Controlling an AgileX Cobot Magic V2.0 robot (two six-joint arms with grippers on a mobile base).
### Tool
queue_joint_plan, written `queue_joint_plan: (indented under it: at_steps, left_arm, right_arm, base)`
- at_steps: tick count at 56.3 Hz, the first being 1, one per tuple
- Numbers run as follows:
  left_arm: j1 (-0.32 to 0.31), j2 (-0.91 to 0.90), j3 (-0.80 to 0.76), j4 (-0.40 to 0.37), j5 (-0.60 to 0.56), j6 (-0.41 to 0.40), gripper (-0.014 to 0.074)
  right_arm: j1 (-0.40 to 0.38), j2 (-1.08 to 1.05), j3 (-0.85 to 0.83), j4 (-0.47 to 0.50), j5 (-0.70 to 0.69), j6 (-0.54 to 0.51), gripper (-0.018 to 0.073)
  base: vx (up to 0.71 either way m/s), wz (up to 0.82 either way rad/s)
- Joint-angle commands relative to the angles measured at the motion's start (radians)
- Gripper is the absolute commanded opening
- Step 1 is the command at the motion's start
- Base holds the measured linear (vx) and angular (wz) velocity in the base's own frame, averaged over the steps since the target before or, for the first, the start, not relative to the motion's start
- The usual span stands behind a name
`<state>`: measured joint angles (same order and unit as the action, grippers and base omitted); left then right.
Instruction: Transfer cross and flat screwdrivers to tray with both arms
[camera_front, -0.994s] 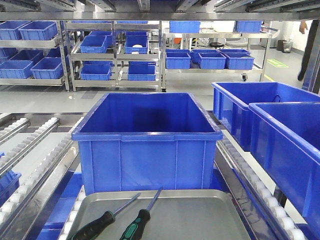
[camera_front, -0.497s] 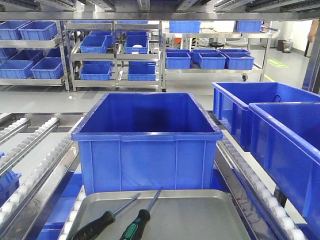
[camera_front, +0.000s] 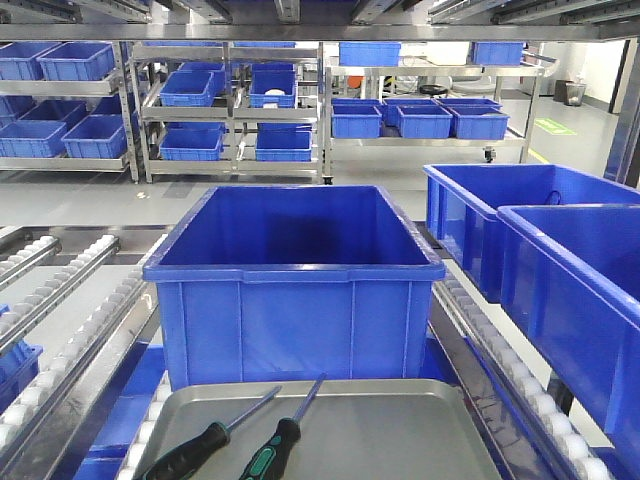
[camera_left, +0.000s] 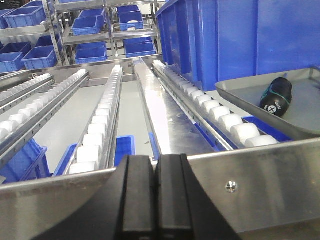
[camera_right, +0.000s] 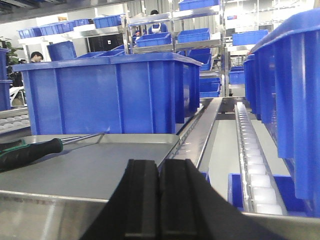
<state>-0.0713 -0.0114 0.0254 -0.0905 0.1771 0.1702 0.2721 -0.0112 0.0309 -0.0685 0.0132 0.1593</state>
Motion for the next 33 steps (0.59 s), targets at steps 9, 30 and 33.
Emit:
queue_joint_plan:
  at_steps: [9,30,33]
  left_arm:
    - [0.001,-0.007,0.032,-0.002,-0.08,-0.012,0.0002]
    - [0.001,-0.007,0.032,-0.002,-0.08,-0.012,0.0002]
    - [0.001,-0.007,0.032,-0.002,-0.08,-0.012,0.0002]
  right_arm:
    - [-0.007,-0.012,0.017,-0.009,-0.077,0.001,-0.0009]
    - [-0.007,-0.012,0.017,-0.009,-0.077,0.001,-0.0009]
    - [-0.007,-0.012,0.017,-0.009,-0.077,0.001,-0.0009]
  base:
    - [0.0,0.0]
    - [0.0,0.0]
    - [0.0,0.0]
